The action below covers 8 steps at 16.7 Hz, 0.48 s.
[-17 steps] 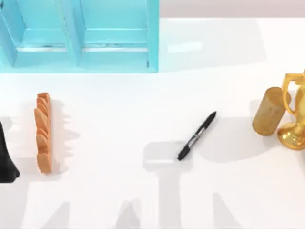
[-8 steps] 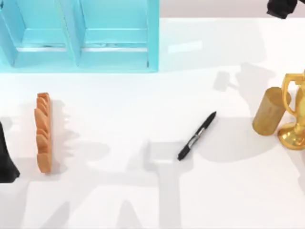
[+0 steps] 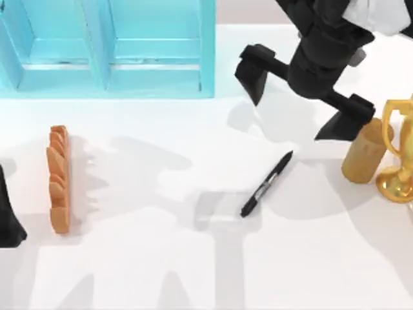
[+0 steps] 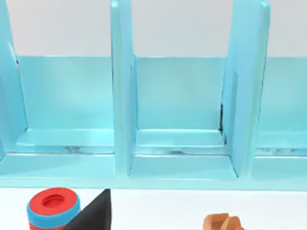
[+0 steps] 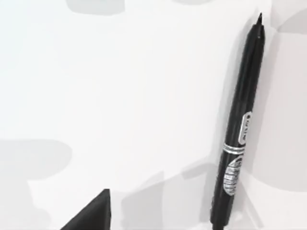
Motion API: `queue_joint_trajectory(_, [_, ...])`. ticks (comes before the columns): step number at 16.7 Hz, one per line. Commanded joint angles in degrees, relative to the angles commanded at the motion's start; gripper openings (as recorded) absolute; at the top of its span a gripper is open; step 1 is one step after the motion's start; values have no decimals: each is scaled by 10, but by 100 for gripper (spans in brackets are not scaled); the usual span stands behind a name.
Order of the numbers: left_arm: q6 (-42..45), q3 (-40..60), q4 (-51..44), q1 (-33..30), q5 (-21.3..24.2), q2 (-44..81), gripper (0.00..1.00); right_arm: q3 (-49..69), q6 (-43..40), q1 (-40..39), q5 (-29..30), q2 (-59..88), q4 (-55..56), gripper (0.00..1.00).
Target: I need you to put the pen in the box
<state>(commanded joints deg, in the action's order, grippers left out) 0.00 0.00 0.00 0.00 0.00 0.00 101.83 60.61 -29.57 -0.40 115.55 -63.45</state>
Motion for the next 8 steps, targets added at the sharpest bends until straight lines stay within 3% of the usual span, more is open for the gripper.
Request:
queue_joint_trajectory(4, [0,0,0,0,0,0,100,28,60,-10,-4,86,-32,100])
queue_joint_trajectory(8, [0,0,0,0,0,0,100,33,70,-9,-5,100,-37,100])
